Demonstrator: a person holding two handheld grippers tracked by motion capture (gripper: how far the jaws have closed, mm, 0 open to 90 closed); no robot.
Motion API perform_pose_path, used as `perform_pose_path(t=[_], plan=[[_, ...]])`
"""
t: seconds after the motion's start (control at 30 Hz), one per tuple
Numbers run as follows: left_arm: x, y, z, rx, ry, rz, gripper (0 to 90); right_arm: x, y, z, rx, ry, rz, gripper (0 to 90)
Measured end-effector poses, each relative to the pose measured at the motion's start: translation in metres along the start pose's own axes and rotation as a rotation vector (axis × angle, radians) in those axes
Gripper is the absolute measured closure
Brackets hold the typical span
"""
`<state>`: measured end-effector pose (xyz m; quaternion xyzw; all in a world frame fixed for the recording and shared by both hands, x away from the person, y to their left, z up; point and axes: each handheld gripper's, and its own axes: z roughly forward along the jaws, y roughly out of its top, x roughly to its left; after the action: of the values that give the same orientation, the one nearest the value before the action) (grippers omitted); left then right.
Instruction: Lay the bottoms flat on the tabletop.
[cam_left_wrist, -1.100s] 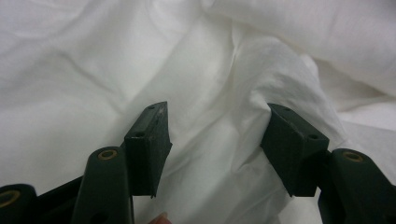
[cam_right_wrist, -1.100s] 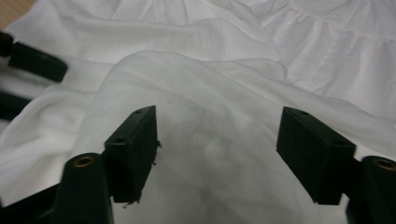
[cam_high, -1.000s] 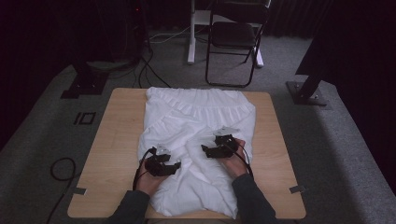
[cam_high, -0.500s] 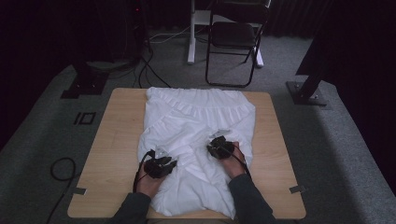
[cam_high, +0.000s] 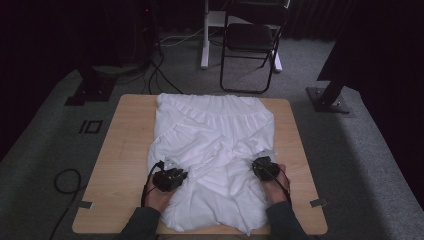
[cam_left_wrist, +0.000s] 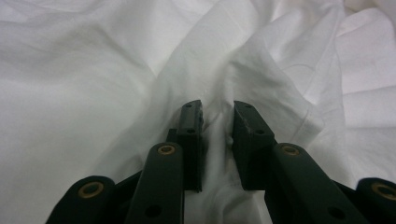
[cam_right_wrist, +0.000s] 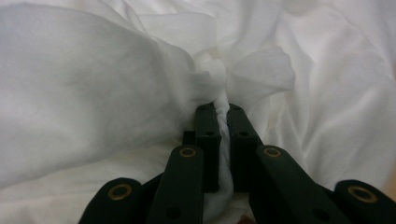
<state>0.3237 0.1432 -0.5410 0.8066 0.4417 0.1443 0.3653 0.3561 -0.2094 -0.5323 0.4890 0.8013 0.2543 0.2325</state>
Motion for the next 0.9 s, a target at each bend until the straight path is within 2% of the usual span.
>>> perform_pose_path(t=[0.2, 0.23, 0.27, 0.3, 0.4, 0.5, 0.67, 0.7, 0.77, 0.83, 0.9], plan=[[0.001, -0.002, -0.004, 0.011, 0.0, -0.005, 75.7, -0.033, -0.022, -0.014, 0.012, -0.067, 0.108, 85.3], [0.001, -0.001, -0.004, 0.014, 0.001, -0.005, 75.0, -0.037, -0.024, -0.015, 0.03, -0.098, 0.12, 84.7], [0.0, -0.001, -0.004, 0.017, -0.001, -0.002, 73.0, -0.041, -0.026, -0.017, 0.03, -0.103, 0.134, 82.2], [0.0, 0.0, -0.005, 0.019, 0.0, -0.004, 70.1, -0.044, -0.027, -0.02, 0.021, -0.089, 0.157, 76.2], [-0.002, 0.004, -0.008, 0.013, -0.014, 0.009, 62.7, -0.043, -0.023, -0.033, -0.045, -0.051, 0.158, 63.7], [-0.002, 0.009, -0.011, -0.003, -0.02, 0.005, 57.8, -0.035, -0.01, -0.049, -0.121, -0.011, 0.138, 58.1], [-0.002, 0.017, -0.015, -0.017, -0.018, 0.008, 53.9, -0.012, 0.014, -0.067, -0.217, 0.046, 0.056, 55.3], [-0.002, 0.018, -0.015, -0.017, -0.017, 0.012, 53.6, -0.005, 0.017, -0.069, -0.228, 0.058, 0.038, 56.9], [-0.003, 0.021, -0.014, -0.022, -0.017, 0.012, 53.1, 0.008, 0.022, -0.068, -0.247, 0.107, -0.013, 69.1], [-0.004, 0.025, -0.013, -0.026, -0.018, 0.017, 52.9, 0.022, 0.025, -0.062, -0.237, 0.142, -0.046, 79.2], [-0.006, 0.029, -0.011, -0.028, -0.019, 0.024, 52.3, 0.035, 0.027, -0.051, -0.215, 0.164, -0.077, 82.7]])
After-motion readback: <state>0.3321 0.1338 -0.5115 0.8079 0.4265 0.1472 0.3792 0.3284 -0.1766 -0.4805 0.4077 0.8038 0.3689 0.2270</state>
